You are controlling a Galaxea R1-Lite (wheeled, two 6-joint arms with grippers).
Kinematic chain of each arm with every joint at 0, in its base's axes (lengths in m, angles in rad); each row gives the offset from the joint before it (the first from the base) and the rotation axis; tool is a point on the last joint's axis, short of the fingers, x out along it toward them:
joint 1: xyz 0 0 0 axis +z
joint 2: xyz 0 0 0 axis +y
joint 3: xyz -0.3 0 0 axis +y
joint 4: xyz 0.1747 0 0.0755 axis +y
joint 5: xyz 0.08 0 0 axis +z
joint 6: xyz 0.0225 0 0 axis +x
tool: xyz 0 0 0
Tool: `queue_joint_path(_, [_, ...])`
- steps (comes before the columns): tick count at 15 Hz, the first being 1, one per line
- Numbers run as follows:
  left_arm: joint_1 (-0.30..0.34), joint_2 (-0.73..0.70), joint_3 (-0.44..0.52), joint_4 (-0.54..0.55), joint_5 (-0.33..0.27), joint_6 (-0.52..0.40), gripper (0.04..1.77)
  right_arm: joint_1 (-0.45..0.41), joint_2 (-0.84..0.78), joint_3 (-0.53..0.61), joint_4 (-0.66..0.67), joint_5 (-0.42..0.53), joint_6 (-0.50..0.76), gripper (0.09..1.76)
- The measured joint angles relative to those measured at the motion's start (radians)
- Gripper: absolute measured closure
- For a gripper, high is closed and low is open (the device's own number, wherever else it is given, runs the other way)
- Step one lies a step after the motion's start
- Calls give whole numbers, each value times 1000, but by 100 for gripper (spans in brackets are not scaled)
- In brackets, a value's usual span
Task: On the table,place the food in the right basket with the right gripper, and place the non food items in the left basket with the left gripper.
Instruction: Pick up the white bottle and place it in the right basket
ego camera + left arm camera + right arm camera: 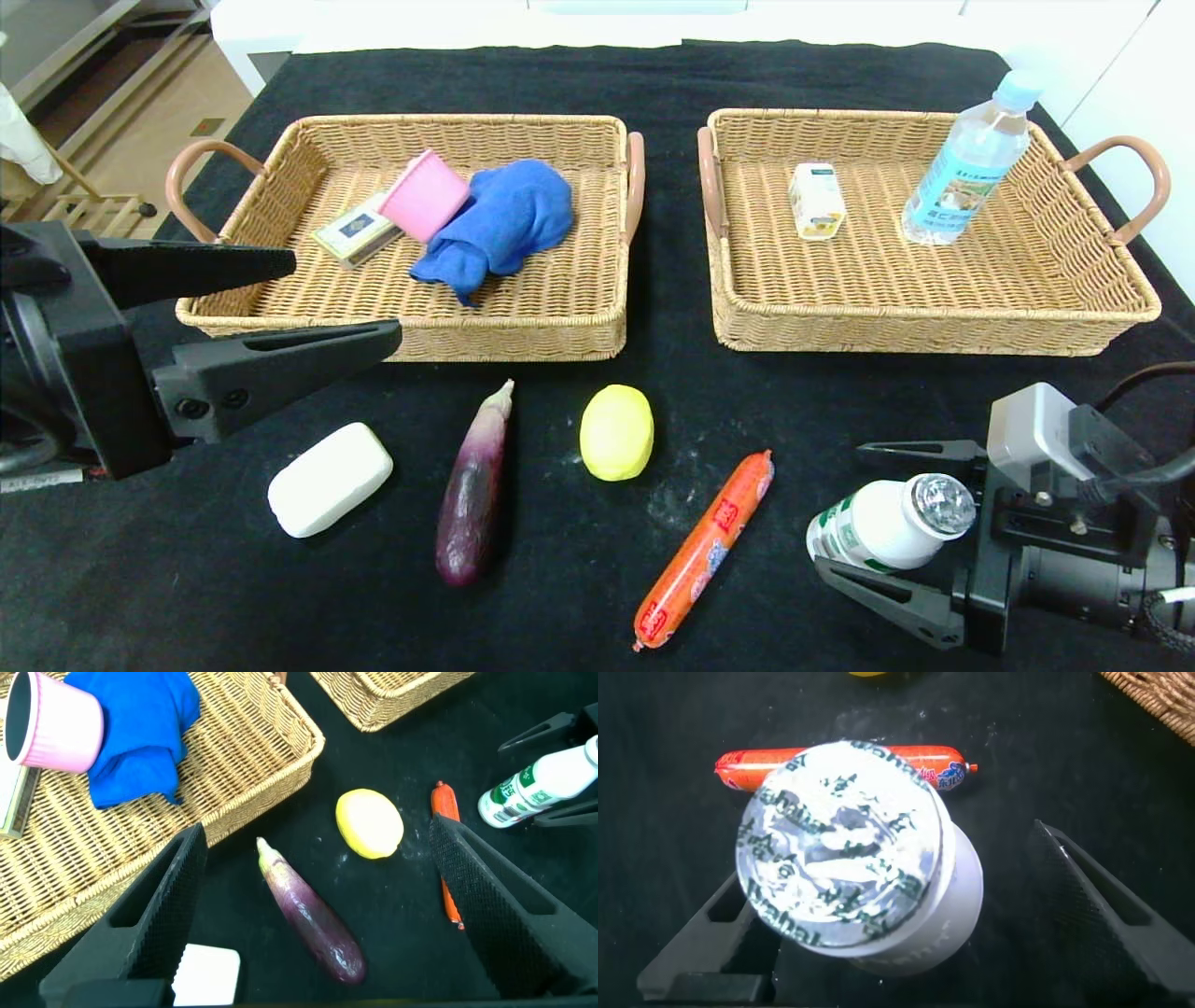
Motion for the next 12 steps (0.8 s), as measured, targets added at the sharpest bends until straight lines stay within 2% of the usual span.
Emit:
queue_joint_path(1, [0, 0, 0, 0, 0, 0, 9, 0, 0, 0, 0, 0, 0, 14])
queue_joint_path(2, [0, -1, 0, 0, 0, 0, 9, 0, 0, -1, 0, 0, 1, 22])
queue_joint_path(4, [0, -2, 0, 0, 0, 0, 9, 0, -2, -3, 1, 1, 9, 57])
queue_joint_path(6, [0, -3, 0, 0, 0, 0, 9, 0, -2, -3, 3, 2, 9, 83])
queue_joint_path(8, [0, -4, 1, 0, 0, 0, 9, 1, -2, -3, 3, 1, 9, 91])
queue_joint_path(12, [0, -4, 1, 0, 0, 1, 9, 1, -2, -4, 5, 3, 9, 92])
